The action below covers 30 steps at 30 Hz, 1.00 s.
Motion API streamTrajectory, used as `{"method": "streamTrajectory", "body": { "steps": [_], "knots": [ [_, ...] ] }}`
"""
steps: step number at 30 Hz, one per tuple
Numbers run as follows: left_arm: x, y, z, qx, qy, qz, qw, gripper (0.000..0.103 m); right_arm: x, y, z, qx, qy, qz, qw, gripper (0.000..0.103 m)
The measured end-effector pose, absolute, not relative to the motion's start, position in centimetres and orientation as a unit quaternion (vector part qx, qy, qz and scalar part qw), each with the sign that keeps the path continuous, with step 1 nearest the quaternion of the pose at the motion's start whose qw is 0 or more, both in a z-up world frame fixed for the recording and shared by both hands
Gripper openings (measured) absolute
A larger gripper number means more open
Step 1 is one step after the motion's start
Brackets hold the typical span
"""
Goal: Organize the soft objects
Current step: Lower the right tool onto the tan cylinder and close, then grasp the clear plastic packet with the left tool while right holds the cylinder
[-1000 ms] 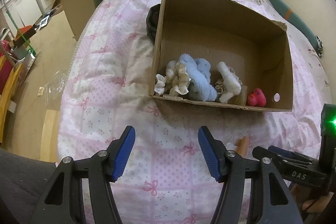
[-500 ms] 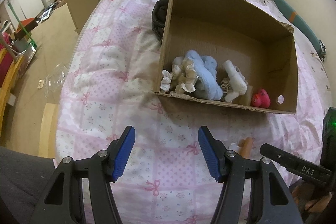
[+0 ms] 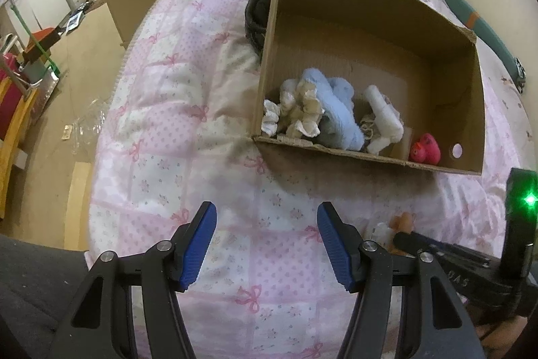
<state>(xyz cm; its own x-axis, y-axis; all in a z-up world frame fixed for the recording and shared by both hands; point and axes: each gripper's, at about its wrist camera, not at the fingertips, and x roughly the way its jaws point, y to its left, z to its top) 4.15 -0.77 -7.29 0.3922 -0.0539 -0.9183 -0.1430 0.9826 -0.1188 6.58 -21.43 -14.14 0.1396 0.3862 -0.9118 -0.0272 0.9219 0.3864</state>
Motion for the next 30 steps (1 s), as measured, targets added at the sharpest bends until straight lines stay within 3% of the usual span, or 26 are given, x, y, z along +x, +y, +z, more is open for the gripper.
{"method": "streamTrajectory", "body": {
  "steps": [3, 7, 15, 27, 30],
  "knots": [
    [4.2, -1.1, -7.5, -0.092, 0.560, 0.011, 0.824, 0.059, 6.3, -21.7, -13.5, 0.138, 0.630, 0.134, 0.753, 0.017],
    [3.9, -2.0, -7.9, -0.081, 0.568, -0.004, 0.819, 0.062, 5.8, -22.8, -11.9, 0.164, 0.615, 0.133, 0.759, 0.010],
    [3.8, -7.1, -9.6, -0.099, 0.603, -0.063, 0.789, 0.065, 3.7, -27.3, -6.0, 0.216, 0.546, 0.116, 0.801, 0.010],
    [6.2, -12.6, -15.0, -0.091, 0.644, -0.045, 0.759, 0.064, 3.1, -28.9, -7.3, 0.248, 0.533, 0.101, 0.803, 0.008],
    [6.3, -12.5, -15.2, -0.092, 0.640, -0.039, 0.762, 0.057, 2.9, -28.9, -7.4, 0.249, 0.534, 0.104, 0.801, 0.008]
  ]
}}
